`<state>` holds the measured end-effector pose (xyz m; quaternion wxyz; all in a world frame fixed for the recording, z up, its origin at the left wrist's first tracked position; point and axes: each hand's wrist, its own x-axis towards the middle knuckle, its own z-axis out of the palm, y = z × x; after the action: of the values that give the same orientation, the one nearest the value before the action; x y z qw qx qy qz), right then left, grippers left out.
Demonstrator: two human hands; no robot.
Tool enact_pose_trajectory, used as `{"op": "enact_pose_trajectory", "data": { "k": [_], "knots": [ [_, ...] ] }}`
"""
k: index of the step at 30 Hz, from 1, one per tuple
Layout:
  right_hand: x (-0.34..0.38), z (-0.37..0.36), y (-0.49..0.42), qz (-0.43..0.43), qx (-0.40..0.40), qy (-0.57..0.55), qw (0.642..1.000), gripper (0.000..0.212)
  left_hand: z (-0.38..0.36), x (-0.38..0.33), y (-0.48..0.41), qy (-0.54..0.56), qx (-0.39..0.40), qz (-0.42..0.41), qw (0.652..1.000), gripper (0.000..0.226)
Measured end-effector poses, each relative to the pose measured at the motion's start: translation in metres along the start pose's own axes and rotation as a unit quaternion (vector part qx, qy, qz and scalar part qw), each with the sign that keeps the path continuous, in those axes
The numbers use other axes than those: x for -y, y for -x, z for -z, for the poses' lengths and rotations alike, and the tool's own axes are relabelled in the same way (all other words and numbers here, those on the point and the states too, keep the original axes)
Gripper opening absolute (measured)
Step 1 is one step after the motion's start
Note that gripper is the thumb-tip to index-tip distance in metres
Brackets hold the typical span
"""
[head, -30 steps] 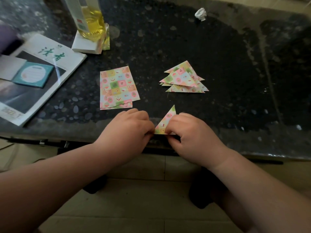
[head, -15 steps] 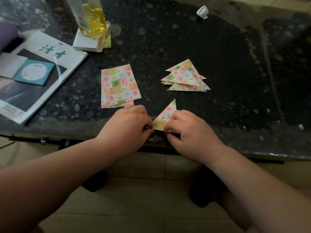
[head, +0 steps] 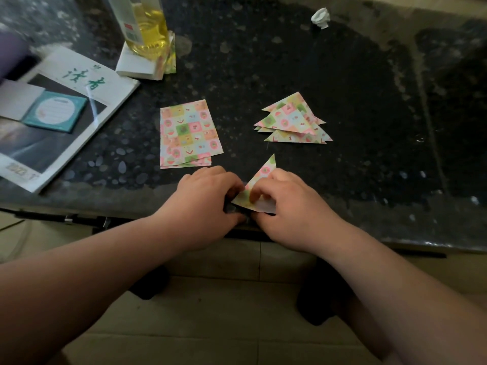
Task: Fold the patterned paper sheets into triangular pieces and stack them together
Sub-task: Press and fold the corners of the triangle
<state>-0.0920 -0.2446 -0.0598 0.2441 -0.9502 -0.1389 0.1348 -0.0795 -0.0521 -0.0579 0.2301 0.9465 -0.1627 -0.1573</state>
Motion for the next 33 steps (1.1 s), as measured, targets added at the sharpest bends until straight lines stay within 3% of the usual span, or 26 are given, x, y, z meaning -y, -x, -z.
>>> {"op": "enact_pose_trajectory", "data": {
  "k": [5, 9, 13, 16, 19, 23, 33],
  "knots": [
    [-0.001, 0.002, 0.000, 0.031, -0.027, 0.048, 0.998, 0.017, -0.002, 0.004, 0.001, -0.012, -0.020, -0.028, 0.999, 0.019],
    [-0.010, 0.011, -0.003, 0.041, 0.009, 0.020, 0.999, 0.027, -0.004, 0.006, 0.002, -0.012, -0.039, -0.017, 0.999, 0.014],
    [-0.016, 0.014, -0.009, 0.017, 0.024, -0.060, 0.998, 0.002, -0.001, 0.001, 0.002, 0.001, -0.041, 0.045, 0.998, 0.009],
    [-0.017, 0.014, -0.013, -0.022, 0.010, -0.097, 0.995, 0.016, 0.001, -0.003, 0.000, 0.001, -0.026, 0.075, 0.997, 0.013],
    [-0.016, 0.017, -0.016, -0.084, -0.025, -0.154, 0.984, 0.010, 0.002, -0.007, -0.001, -0.003, -0.024, 0.088, 0.996, 0.015],
    [-0.016, 0.016, -0.019, -0.136, -0.047, -0.217, 0.966, 0.039, 0.001, -0.009, 0.000, -0.010, -0.028, 0.098, 0.995, 0.018],
    [-0.008, 0.000, -0.022, -0.152, -0.094, -0.129, 0.975, 0.029, -0.005, -0.008, 0.001, -0.018, -0.068, 0.086, 0.994, 0.022]
  ]
}}
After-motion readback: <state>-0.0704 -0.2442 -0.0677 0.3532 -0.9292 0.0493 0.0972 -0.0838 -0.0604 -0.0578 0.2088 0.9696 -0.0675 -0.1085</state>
